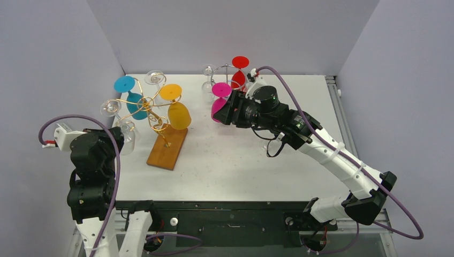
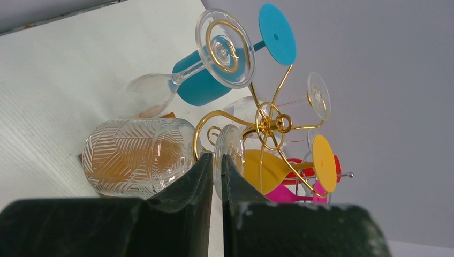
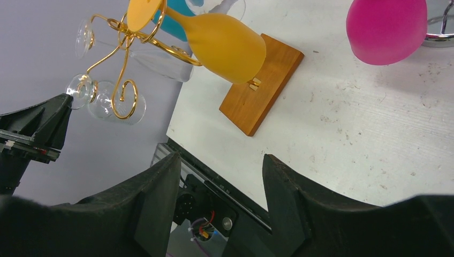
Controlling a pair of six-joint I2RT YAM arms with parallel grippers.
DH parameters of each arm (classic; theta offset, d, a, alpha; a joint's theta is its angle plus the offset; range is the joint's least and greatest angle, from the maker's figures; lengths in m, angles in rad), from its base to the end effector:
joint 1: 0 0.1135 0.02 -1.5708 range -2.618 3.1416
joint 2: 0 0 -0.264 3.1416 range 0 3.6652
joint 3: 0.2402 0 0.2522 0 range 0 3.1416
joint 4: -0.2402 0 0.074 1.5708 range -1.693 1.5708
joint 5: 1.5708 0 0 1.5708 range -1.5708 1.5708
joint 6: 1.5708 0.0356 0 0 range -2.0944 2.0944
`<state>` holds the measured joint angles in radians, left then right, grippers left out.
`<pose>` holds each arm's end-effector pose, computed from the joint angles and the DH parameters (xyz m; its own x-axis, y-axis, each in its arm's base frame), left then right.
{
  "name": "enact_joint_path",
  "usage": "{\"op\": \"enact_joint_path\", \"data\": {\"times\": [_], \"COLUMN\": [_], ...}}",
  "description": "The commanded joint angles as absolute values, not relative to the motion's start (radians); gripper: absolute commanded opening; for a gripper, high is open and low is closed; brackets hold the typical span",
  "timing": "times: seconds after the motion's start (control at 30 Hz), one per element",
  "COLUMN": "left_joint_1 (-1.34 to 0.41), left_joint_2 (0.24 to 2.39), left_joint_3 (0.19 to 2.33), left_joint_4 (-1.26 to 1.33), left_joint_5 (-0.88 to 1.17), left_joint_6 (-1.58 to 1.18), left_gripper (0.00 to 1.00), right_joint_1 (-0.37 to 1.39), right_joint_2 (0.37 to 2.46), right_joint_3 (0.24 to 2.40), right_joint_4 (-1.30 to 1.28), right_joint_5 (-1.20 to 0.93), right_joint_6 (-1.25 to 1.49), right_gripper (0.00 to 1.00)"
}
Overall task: Take the wine glass off the wine glass rack
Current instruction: Pick up the wine glass from the wine rack.
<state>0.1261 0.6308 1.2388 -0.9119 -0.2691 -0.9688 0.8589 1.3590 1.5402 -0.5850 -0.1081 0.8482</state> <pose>0.0751 0.0191 0.4260 0.1392 -0.7832 -0.6059 -0.4558 0.4925 -0.7414 0.1900 0.2260 0.4318 -0.7830 0.2341 -0.5763 -0.3481 0.6030 0.7178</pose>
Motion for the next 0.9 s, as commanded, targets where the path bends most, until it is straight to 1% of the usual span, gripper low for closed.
{"op": "enact_joint_path", "data": {"times": [0.0, 0.87], "left_joint_1": [0.127, 0.129], "left_joint_2": [0.608, 0.596], "left_joint_3": [1.261, 1.236], "left_joint_4": [-0.797, -0.733], "left_joint_5": [-0.319, -0.364], "left_joint_6": [-0.989, -1.038], "left_gripper": [0.00, 0.00], "right_joint_1": [0.864, 0.865], "right_joint_2": [1.319, 1.315], "right_joint_3": [1.531, 1.525], "right_joint_4": [-0.554, -0.558], "right_joint_5": [-0.083, -0.079], "right_joint_6": [0.836, 0.835], "right_gripper": [0.53, 0.53]}}
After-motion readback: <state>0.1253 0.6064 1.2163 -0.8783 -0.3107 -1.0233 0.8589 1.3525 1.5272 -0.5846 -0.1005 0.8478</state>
